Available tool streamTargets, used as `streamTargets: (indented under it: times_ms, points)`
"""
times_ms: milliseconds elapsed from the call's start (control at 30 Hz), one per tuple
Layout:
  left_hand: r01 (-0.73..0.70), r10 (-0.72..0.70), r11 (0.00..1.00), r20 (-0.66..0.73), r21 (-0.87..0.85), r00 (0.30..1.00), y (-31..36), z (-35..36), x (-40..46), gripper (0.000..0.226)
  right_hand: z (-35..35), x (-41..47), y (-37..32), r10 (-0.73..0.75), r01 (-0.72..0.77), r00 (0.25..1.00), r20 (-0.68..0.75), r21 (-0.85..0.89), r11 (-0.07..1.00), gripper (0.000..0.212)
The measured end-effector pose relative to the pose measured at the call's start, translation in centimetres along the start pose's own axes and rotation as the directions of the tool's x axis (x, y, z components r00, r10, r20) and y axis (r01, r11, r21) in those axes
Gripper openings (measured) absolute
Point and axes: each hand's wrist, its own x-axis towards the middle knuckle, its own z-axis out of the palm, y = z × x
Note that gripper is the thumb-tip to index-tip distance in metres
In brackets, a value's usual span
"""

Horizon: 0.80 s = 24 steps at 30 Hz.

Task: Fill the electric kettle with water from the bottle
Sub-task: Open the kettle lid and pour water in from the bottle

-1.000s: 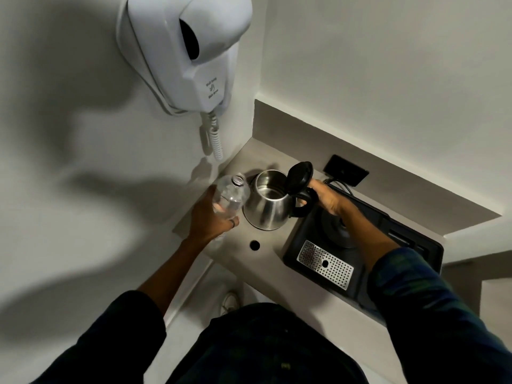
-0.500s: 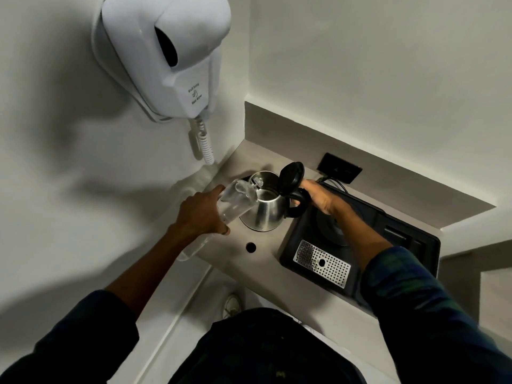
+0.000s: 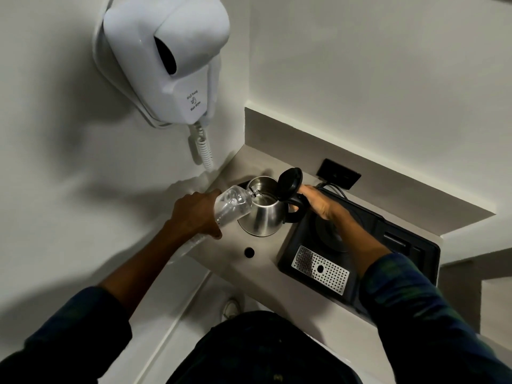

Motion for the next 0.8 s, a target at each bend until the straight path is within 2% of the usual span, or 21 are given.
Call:
streamTargets:
  times_ms: [333, 500, 667, 800]
  points:
    - [0.014, -0.017, 0.997, 0.047, 0.069, 0.999, 0.5, -0.6, -0.1, 0.102, -0.1, -0.2, -0.2, 0.004, -0.004, 1.000, 0.001, -0.020, 1.000, 0.075]
    - [0.025, -0.029, 0.997, 0.056, 0.079, 0.998, 0.6, -1.0, 0.0, 0.103, 0.1, -0.4, -0.4, 0.015, -0.015, 1.000, -0.005, -0.008, 1.000, 0.060]
    - [0.023, -0.029, 0.995, 0.056, 0.096, 0.998, 0.7, -1.3, 0.1, 0.098, 0.2, -0.6, -0.7, 0.010, -0.010, 1.000, -0.006, 0.015, 1.000, 0.088]
    - [0.027, -0.033, 0.994, 0.052, 0.108, 0.998, 0.6, -1.3, 0.1, 0.097, 0.3, -0.7, -0.7, 0.006, -0.006, 1.000, 0.023, 0.012, 1.000, 0.093]
